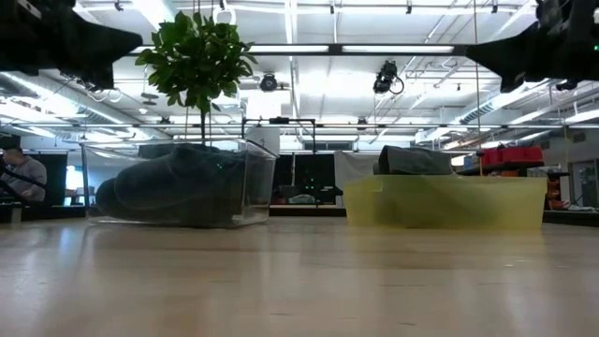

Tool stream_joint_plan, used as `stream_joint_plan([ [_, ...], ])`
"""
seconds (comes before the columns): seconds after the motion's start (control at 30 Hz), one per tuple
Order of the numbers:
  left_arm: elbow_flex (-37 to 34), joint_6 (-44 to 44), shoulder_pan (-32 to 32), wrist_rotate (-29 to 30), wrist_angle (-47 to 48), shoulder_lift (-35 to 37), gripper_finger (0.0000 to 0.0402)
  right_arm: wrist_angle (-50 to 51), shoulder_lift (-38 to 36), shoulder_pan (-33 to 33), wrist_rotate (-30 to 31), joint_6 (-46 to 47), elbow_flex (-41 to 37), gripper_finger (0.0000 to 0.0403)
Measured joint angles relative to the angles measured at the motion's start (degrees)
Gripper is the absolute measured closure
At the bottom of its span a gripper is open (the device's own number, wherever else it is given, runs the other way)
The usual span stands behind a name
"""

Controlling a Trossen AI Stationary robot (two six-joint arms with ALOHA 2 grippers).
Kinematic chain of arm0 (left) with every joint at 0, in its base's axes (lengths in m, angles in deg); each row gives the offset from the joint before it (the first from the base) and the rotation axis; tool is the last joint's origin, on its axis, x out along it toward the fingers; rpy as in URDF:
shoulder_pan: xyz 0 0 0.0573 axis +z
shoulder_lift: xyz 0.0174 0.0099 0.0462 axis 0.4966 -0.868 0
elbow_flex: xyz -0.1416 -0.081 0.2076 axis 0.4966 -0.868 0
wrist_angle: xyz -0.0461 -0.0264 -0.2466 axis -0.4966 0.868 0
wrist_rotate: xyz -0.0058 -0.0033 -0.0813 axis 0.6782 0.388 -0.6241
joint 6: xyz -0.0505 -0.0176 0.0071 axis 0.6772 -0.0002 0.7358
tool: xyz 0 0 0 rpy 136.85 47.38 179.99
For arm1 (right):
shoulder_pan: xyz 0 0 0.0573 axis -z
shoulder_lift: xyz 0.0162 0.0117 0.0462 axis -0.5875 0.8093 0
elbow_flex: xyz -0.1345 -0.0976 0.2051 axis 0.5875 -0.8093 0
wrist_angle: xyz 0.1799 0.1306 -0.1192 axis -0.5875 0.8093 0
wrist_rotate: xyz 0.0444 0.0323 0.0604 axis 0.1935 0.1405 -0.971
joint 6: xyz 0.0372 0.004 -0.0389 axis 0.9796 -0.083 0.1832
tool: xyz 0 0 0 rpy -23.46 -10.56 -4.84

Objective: Pick & Place hat
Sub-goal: Return to Home Position

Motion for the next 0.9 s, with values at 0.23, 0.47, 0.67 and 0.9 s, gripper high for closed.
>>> stream_joint_plan([
  [0.23,-2.91,-4.29,0.00,0.19,-6.49,0.04,0.0399,-4.01,0.08,0.00,0.00,2.08,-4.22,0.0398],
  [0.47,-2.91,-2.37,0.00,0.20,-1.74,-0.02,0.0399,3.06,0.34,0.00,0.21,4.41,-4.14,0.0398],
  [0.67,-2.89,6.38,0.00,0.07,3.22,0.00,0.0399,2.84,0.63,0.00,-0.64,3.85,-4.14,0.0398],
  [0.9,-2.93,6.16,0.00,0.14,2.75,-0.02,0.0399,2.84,0.63,0.00,-0.66,3.85,-4.12,0.0389],
])
